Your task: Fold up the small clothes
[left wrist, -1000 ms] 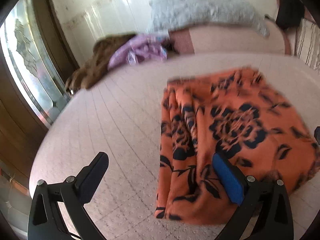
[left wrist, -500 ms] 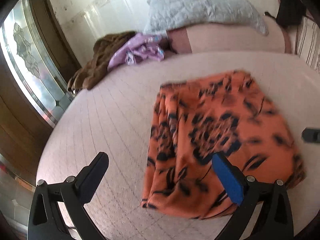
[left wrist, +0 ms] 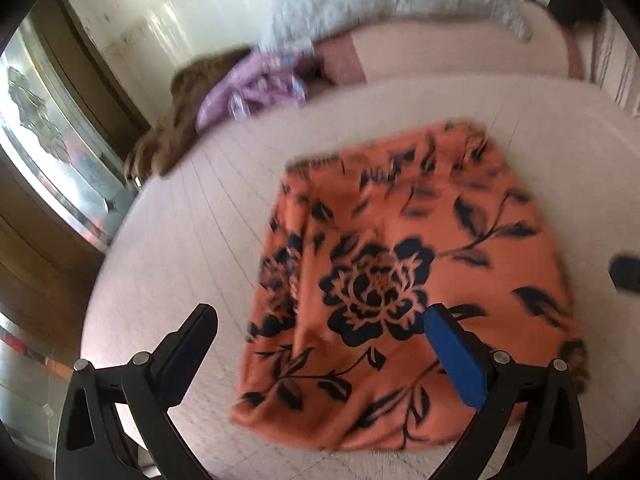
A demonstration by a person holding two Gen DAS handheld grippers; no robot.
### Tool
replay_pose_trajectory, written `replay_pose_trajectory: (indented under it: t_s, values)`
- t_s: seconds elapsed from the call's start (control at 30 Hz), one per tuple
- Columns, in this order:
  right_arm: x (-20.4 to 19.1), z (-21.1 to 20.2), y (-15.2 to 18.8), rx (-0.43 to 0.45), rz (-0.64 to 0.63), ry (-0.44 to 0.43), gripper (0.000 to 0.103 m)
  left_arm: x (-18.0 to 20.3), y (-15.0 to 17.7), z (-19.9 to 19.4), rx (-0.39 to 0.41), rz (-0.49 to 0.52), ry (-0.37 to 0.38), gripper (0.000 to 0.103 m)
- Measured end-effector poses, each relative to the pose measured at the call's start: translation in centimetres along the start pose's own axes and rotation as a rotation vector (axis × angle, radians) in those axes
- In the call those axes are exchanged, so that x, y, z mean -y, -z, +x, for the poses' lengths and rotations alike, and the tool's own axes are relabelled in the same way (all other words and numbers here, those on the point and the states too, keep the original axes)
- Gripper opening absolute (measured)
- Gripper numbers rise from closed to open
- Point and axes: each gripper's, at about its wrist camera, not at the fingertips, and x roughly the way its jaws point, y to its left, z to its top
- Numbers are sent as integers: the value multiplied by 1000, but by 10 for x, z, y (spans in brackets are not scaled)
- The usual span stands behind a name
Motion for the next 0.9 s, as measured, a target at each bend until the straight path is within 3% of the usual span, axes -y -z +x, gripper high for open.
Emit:
replay_pose_trajectory:
  t_s: [0.07,0.1,0.27,0.37,0.47,0.67,0.9]
  values:
    - [1,-12,-2,61,14,5,81,-5,-2,-23,57,-10,-9,103]
    - [2,-22,-3,107,41,3,83,-8,-3,-34,81,-24,-12,103]
    - [1,-42,-9,180,46,-38,83,-30,-3,-73,138,-134,15,103]
    - [2,-51,-9,207,53,-57,83,-45,-6,-79,115,-198,27,103]
    - [3,-59,-10,236,61,-88,83,-56,-3,-79,156,-232,9,103]
    - [5,-70,-13,275,48,-112,83,-44,-9,-111,278,-150,-78,103]
    - [-2,-81,-17,344,29,-157,83,-36,-19,-138,340,-110,-49,103]
